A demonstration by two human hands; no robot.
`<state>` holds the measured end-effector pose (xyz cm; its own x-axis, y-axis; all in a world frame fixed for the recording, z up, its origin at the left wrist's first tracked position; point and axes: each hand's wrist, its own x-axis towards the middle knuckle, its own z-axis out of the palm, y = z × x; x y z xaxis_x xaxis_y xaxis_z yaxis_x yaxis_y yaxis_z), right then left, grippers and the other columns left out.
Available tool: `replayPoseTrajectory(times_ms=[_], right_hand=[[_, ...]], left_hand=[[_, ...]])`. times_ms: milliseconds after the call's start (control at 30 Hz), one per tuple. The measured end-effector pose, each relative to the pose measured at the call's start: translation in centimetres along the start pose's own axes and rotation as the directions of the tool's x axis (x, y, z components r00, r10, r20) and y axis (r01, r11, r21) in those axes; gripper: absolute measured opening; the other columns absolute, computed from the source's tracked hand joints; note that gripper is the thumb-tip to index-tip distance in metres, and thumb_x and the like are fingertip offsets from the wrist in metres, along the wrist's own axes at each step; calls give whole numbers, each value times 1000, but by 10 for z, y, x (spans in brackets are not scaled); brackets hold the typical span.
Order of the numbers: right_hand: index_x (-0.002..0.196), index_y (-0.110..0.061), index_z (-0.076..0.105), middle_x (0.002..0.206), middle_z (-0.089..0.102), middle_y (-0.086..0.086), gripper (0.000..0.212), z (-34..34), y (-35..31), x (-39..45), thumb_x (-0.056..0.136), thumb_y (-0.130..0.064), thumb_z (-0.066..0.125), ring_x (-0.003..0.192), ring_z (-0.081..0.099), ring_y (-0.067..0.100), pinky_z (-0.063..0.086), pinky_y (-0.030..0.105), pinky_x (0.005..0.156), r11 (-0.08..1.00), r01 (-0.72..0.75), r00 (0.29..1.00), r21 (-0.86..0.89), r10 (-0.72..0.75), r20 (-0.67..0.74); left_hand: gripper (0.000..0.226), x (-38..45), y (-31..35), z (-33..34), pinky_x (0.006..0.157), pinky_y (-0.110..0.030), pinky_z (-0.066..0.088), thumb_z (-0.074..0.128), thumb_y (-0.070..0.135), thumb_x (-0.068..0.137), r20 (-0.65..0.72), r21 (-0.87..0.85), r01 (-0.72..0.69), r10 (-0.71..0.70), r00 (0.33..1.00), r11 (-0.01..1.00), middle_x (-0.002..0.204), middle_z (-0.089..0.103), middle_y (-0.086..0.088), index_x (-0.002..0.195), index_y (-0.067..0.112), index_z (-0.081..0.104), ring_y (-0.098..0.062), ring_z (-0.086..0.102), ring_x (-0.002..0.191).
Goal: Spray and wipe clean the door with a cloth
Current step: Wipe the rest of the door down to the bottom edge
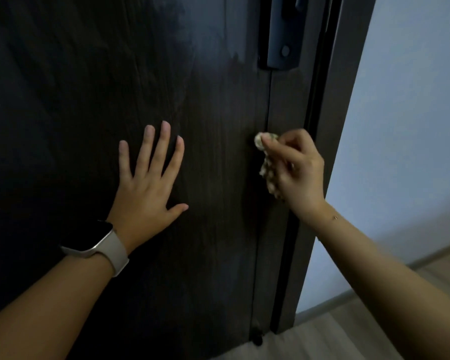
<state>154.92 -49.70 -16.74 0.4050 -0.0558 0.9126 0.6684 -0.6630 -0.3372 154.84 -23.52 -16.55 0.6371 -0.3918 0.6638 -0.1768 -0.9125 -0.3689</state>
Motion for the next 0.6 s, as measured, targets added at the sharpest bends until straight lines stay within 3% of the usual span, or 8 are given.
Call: replayPoseTrajectory(times_ms=[100, 200, 300, 367, 433, 500, 600], right_hand=[[118, -8, 69, 103, 47, 1, 28, 29, 3, 4, 94, -6, 55, 92, 52, 8, 45, 17, 79, 993, 93, 992, -70, -98, -73], [120, -11, 68, 105, 49, 4, 31, 62, 15, -46, 93, -4, 55, 92, 54, 20, 49, 27, 77, 989, 134, 989, -59, -137, -46], [124, -26, 58, 111, 50, 1, 44, 79, 32, -127, 88, -2, 65, 96, 54, 19, 50, 33, 80, 993, 113, 973, -43, -102, 207], [126, -25, 56, 112, 50, 2, 60, 79, 47, -170, 75, 0, 75, 97, 52, 19, 49, 31, 74, 963, 260, 876, -71, -204, 436], [125, -23, 57, 112, 49, 1, 61, 72, 58, -194, 71, -4, 78, 96, 50, 17, 51, 30, 68, 926, 364, 776, -98, -243, 583], [126, -21, 58, 113, 54, 4, 52, 63, 57, -188, 79, -3, 71, 96, 54, 19, 54, 36, 68, 943, 325, 789, -67, -231, 570], [128, -16, 59, 112, 52, 7, 44, 62, 36, -139, 86, -2, 62, 93, 57, 23, 51, 31, 77, 950, 310, 904, -34, -284, 320]], left_hand=[[123, 0, -1, 0, 112, -53, -19, 78, 55, 66, -10, 9, -10, 10, 1000, 1000, 160, -15, -16, 155, 12, 4, -33, -17, 147], [123, 0, 0, 2, 112, -53, -19, 77, 56, 67, -19, 15, -12, 12, 1000, 1000, 159, -18, -15, 155, 13, 1, -33, -18, 147], [123, -1, -1, 3, 112, -53, -18, 76, 56, 68, -36, -1, -21, 21, 999, 1000, 159, -20, -14, 155, 13, 1, -32, -19, 146], [122, 0, -1, 4, 112, -53, -19, 75, 55, 68, -38, -18, -28, 27, 999, 999, 159, -21, -13, 155, 14, 0, -32, -20, 146], [123, 0, -1, 4, 112, -52, -20, 75, 55, 68, -38, -30, -32, 31, 999, 999, 158, -22, -12, 155, 14, -1, -31, -21, 146], [123, -1, -2, 5, 112, -52, -20, 76, 55, 68, -50, -36, -30, 28, 998, 999, 158, -22, -12, 155, 14, -1, -31, -21, 146], [122, -1, -2, 5, 111, -53, -20, 75, 55, 69, -53, -27, -33, 32, 998, 999, 160, -19, -13, 155, 14, -1, -31, -23, 145]])
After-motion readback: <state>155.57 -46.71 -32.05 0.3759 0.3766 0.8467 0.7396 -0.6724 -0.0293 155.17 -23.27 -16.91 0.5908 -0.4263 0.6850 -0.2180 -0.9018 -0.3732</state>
